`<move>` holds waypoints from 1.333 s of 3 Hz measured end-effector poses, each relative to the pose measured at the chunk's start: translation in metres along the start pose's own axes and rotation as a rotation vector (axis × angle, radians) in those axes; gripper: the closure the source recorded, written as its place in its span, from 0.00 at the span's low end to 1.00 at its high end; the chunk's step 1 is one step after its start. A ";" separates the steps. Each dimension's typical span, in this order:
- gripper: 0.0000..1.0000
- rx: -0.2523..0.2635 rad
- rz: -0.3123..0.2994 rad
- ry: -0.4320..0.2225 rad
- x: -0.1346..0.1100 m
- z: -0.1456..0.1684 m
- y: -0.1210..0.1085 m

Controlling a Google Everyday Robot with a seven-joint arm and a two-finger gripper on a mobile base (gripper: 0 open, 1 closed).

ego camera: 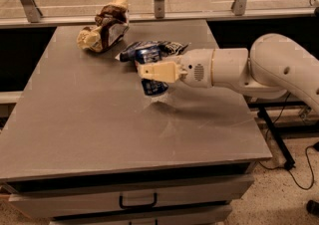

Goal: Place pepsi can upright

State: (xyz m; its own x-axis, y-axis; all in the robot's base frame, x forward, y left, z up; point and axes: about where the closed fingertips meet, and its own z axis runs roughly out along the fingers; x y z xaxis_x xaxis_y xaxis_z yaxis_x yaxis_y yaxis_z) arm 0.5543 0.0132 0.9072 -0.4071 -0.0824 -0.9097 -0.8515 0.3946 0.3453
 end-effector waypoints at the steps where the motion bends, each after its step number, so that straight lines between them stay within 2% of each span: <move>1: 1.00 -0.017 -0.014 -0.204 -0.007 -0.019 -0.004; 2: 1.00 -0.040 -0.132 -0.286 -0.009 -0.012 0.014; 3: 1.00 -0.007 -0.227 -0.291 -0.004 -0.005 0.023; 4: 1.00 0.025 -0.272 -0.271 0.003 0.001 0.029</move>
Offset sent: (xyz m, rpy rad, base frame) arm -0.0281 0.0071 0.0218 0.2486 -0.4362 -0.0109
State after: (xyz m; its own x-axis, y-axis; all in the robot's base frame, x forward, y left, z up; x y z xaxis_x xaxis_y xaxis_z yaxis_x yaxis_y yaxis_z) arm 0.5290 0.0256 0.9139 -0.0622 0.0563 -0.9965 -0.9067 0.4142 0.0800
